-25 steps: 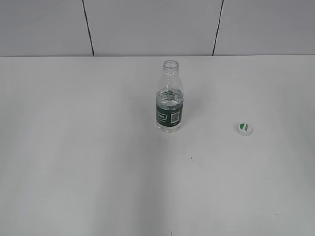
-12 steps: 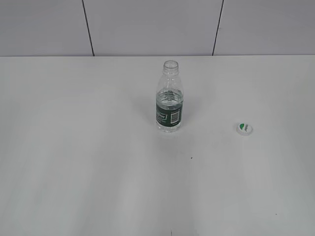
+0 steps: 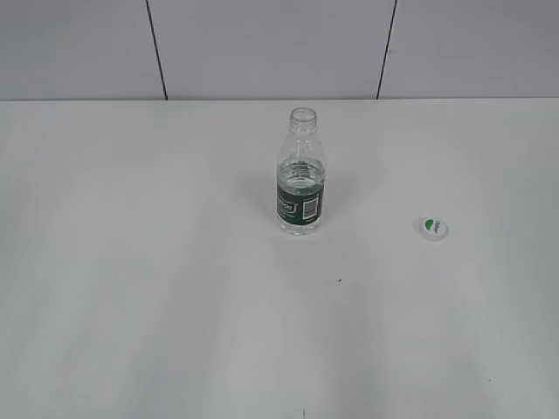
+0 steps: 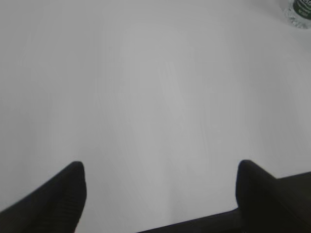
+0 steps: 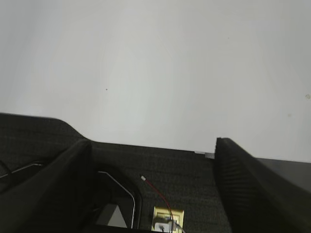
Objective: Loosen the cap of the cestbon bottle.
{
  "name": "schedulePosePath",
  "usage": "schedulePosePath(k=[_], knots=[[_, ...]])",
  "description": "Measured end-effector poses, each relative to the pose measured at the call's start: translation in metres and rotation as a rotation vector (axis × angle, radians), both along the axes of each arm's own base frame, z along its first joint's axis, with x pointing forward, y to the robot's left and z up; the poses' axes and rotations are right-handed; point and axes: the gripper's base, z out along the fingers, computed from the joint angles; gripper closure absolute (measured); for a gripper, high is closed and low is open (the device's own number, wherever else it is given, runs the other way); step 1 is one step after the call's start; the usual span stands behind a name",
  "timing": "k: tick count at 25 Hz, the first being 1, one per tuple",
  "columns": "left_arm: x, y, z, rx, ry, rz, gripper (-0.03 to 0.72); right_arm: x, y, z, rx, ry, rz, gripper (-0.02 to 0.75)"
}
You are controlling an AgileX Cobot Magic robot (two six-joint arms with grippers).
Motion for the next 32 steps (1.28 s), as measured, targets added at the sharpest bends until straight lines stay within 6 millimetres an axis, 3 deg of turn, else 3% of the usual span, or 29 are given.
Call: schedulePosePath(k=[18,32], knots=[[-0.042,0.007,0.003,-0.045,-0.263,0.0,0.182,-0.066,-0.002,0.011,0.013,-0.444,-0.007,0.148],[-0.042,0.007,0.003,-0.045,-0.264,-0.001,0.183,-0.069,-0.002,0.01,0.012,-0.457,-0.012,0.148]])
